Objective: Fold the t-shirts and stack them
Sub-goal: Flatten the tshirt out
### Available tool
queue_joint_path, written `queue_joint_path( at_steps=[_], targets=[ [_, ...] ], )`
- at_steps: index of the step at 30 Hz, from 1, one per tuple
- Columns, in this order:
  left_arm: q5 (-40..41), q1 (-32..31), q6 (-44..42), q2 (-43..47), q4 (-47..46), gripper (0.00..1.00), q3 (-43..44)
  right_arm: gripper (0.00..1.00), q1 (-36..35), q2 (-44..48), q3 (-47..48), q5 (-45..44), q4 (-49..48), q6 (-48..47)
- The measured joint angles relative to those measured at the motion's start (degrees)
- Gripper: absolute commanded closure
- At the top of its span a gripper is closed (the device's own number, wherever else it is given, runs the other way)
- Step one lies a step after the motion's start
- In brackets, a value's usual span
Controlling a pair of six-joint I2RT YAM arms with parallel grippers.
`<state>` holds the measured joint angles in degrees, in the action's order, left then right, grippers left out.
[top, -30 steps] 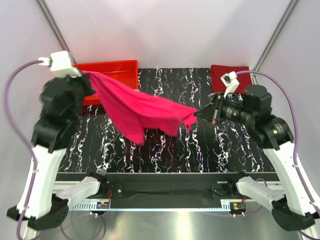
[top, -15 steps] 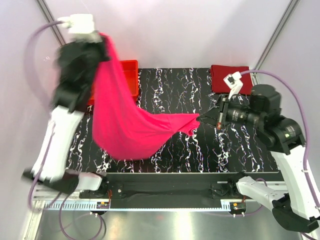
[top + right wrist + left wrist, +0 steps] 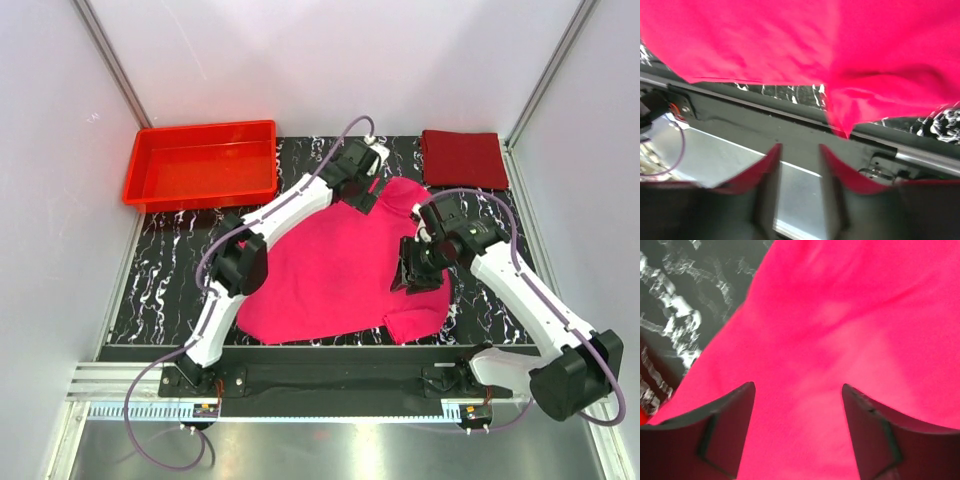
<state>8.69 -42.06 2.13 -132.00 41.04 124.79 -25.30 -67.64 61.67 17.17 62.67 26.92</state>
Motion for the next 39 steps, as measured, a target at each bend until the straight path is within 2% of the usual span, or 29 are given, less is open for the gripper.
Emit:
queue_joint_path(
  at_steps=[2, 3, 6, 7, 9, 10, 13, 16, 22, 24, 26, 27, 28, 31, 39],
  targets=[
    [2.16, 0.44, 0.35, 3.23, 1.51, 0.12, -2.08, 0.33, 0.00, -0.94, 1.01, 0.00, -0.68, -0.96],
    [2.91, 0.85, 0.61, 5.07, 1.84, 0.12, -3.10, 0.31, 0.02, -1.36, 1.29, -0.11, -1.36, -1.38],
    [4.63, 2.67, 1.68, 14.73, 3.13, 0.14, -8.17, 0.32, 0.79, -3.52, 2.12, -0.63, -2.75, -2.47],
    [4.90, 3.34, 2.38, 18.84, 2.78, 0.18, -10.82, 0.35, 1.55, -4.76, 2.47, -0.79, -3.21, -2.58],
    [5.05, 4.17, 3.45, 26.43, 3.06, 0.21, -15.65, 0.44, 3.82, -7.48, 2.78, -1.25, -4.22, -2.64],
    [5.03, 4.28, 4.15, 30.51, 2.93, 0.23, -18.62, 0.46, 5.38, -9.07, 2.78, -1.18, -4.96, -2.73],
    [4.42, 3.80, 6.40, 41.68, 2.69, 0.25, -29.18, 0.44, 11.13, -13.68, 2.67, -0.74, -7.32, -2.32],
    [2.93, 3.34, 9.31, 49.13, 2.45, 0.27, -41.48, 0.40, 15.54, -16.94, 2.32, -0.44, -9.33, -2.47],
    [-1.11, 3.41, 16.24, 50.47, 2.99, 0.35, -61.77, 0.35, 16.68, -22.82, 2.12, 0.50, -11.19, -4.72],
    [-2.78, 3.45, 18.01, 49.77, 2.80, 0.39, -65.33, 0.34, 16.68, -24.85, 1.62, 1.01, -12.09, -5.29],
    [-3.85, 3.61, 19.52, 47.54, 2.36, 0.39, -66.05, 0.33, 16.68, -26.64, 1.20, 1.14, -12.70, -5.68],
    [-4.04, 3.65, 20.22, 46.01, 1.53, 0.36, -65.94, 0.32, 16.68, -27.23, 0.94, 1.05, -13.11, -5.75],
    [-4.02, 3.67, 20.85, 44.15, 0.96, 0.27, -65.64, 0.32, 16.68, -27.63, 0.66, 0.81, -13.40, -5.77],
    [-3.15, 3.67, 22.51, 40.63, 0.20, 0.18, -65.26, 0.31, 16.68, -27.67, -0.28, -0.22, -14.03, -5.81],
    [-3.61, 3.72, 25.62, 40.37, -4.85, 0.21, -67.21, 0.31, 16.61, -27.02, -1.99, -2.54, -14.95, -5.79]
  ],
)
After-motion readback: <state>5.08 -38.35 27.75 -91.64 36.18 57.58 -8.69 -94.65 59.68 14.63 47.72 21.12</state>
